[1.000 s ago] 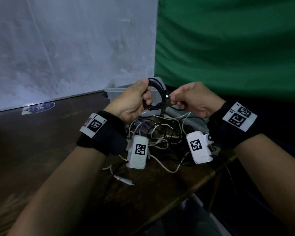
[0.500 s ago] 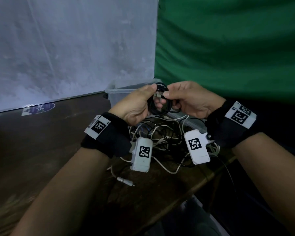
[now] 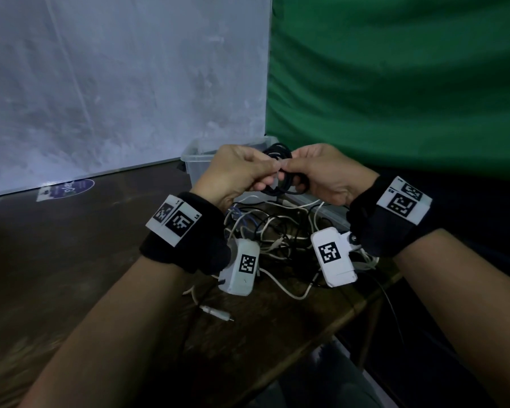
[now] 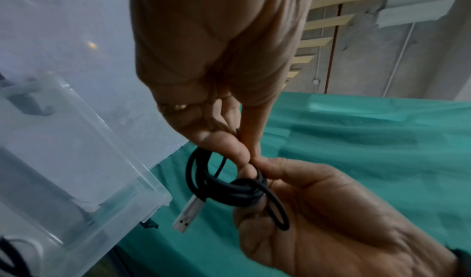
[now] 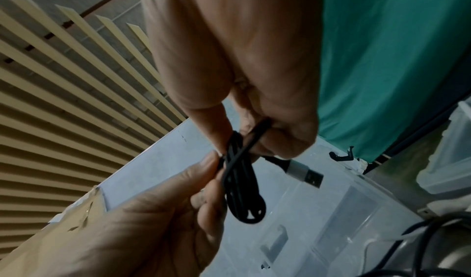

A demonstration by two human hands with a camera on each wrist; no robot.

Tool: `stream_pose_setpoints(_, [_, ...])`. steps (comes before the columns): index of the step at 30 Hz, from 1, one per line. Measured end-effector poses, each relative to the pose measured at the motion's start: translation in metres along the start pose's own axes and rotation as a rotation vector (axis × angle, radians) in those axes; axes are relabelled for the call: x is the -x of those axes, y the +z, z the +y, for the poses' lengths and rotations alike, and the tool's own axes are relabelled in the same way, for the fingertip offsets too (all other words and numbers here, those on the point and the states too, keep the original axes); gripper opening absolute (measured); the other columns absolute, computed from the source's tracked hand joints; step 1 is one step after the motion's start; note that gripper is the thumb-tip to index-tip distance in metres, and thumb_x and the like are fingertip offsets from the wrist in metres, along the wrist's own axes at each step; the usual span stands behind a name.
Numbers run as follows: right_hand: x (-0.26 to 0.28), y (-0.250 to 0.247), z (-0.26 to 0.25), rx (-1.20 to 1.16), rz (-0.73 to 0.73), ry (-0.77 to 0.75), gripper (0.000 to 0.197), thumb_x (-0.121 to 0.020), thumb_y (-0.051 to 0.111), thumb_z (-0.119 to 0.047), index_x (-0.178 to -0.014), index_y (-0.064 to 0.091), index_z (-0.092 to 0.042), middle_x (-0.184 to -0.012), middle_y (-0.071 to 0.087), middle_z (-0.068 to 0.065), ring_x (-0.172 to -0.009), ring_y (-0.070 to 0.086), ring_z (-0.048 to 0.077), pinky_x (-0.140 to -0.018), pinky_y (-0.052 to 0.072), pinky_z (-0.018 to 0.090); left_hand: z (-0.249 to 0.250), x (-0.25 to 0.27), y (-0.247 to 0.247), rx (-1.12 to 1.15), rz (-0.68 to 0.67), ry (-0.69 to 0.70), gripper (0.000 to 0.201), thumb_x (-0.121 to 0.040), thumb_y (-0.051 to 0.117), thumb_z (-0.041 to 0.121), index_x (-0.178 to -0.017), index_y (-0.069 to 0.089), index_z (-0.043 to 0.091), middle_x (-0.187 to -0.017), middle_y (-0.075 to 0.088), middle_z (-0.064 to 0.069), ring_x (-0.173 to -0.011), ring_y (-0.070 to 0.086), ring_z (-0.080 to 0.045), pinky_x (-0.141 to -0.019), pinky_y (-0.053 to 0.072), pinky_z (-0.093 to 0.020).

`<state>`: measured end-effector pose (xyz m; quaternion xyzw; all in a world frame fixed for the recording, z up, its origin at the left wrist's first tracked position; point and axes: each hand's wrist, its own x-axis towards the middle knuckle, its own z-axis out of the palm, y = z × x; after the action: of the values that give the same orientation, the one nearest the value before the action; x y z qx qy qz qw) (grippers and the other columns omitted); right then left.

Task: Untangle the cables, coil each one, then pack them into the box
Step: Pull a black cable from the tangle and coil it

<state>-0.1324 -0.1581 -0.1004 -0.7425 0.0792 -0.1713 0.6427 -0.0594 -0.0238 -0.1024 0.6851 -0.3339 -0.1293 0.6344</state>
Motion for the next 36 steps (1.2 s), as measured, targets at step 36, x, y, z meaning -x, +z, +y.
stream_pose_setpoints(36, [-0.001,0.001,0.009,0.287,0.069,-0.252,0.027,-0.094,0.052,-0.004,-0.072,0.044,-0.017,-0.063,0.05,0.003,-0.055,0.043,0.009,-0.053,0.037,0.015,0.0,0.006,0.005,0.052,-0.295,-0.267,0.019,-0.097,0.043,0.039,-0.104,0.051,0.024,-0.085,0.068,-0.002,-0.079,0.067,-0.012,-0.082,0.046,-0.032])
